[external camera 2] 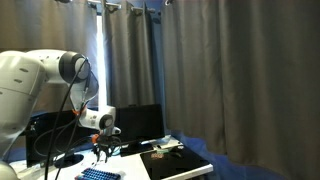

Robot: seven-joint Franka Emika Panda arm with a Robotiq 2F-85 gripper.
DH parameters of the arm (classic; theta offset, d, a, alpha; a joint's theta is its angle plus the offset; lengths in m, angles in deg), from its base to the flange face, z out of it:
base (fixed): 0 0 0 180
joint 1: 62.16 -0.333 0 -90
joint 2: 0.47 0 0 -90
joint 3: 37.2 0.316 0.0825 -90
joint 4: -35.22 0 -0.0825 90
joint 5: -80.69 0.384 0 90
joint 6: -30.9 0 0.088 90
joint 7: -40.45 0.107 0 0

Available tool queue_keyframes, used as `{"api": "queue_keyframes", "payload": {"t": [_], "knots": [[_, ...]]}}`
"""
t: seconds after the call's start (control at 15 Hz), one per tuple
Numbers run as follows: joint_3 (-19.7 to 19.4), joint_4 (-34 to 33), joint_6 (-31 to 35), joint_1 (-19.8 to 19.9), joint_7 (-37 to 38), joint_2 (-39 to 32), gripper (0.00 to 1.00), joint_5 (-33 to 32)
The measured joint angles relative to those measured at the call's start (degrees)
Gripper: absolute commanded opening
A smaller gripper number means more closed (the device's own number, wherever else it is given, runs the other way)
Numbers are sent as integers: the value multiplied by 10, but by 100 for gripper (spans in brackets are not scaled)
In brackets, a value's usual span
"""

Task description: Press a button on the keyboard

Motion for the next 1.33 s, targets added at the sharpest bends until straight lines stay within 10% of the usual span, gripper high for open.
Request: {"api": "queue_keyframes", "payload": {"t": [0.27, 1.33], "knots": [[-10, -32, 14, -13, 40, -45, 0, -27], [-60, -94, 27, -52, 124, -121, 0, -65]]}}
